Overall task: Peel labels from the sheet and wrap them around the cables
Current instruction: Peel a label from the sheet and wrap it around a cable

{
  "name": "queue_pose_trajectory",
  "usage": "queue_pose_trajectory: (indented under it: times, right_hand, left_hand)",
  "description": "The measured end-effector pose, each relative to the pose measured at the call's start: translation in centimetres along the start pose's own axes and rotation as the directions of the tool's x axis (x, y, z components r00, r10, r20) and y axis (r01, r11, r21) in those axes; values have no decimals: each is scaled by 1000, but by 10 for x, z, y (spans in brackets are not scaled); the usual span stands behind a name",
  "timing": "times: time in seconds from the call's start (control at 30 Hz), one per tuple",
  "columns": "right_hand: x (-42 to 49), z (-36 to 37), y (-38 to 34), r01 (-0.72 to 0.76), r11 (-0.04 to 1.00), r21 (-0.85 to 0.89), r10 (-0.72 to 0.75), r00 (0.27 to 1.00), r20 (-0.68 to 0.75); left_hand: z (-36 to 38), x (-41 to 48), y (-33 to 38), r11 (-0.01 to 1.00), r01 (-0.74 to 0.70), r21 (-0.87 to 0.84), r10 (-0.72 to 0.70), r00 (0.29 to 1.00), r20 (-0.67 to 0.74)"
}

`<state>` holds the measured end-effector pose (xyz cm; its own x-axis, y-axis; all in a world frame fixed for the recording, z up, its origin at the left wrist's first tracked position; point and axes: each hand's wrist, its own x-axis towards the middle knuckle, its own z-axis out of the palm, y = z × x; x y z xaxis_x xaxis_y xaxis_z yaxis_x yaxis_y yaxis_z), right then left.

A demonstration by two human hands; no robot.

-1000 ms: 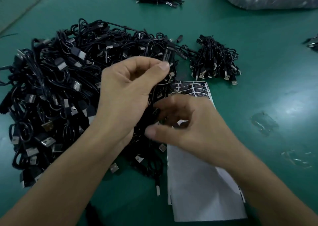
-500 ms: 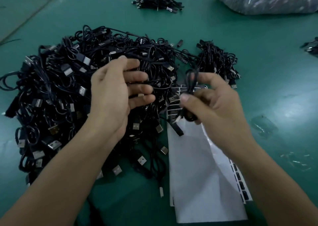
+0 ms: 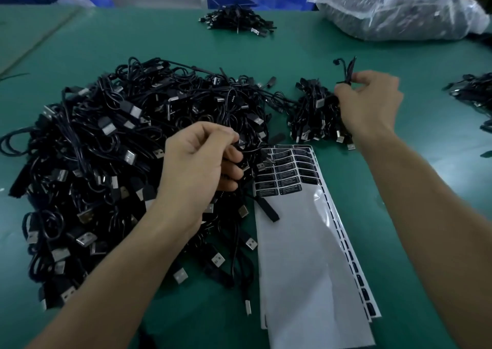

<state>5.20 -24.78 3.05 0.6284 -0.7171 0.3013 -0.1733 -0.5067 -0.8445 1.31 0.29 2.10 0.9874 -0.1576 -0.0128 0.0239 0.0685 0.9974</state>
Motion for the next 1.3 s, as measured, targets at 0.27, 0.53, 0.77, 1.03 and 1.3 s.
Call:
queue_pose_trajectory:
  times: [0.27,0.53,0.77,1.03,1.3]
  right_hand:
    - [-8,2,-1,-21,956,-291,76,981,178]
    - [-70,12,-29,575,804,-152,-470,770,431]
    - [-100,13,-30,563,821,92,-436,514,739]
    - [-101,11,-26,609,793,18,-398,495,772]
    - [-110,-6,-29,618,744,254,-640,550,537]
  left_hand:
    - [1,-6,2,960,59,273,-128,962,243]
    - [4,-10,-7,820,67,568,-381,806,454]
    - [1,-8,-9,822,47,568,-366,807,463]
    - [1,-10,-3,858,21,513,-309,819,483]
    - [10,-34,28,695,-576,431,532,815,232]
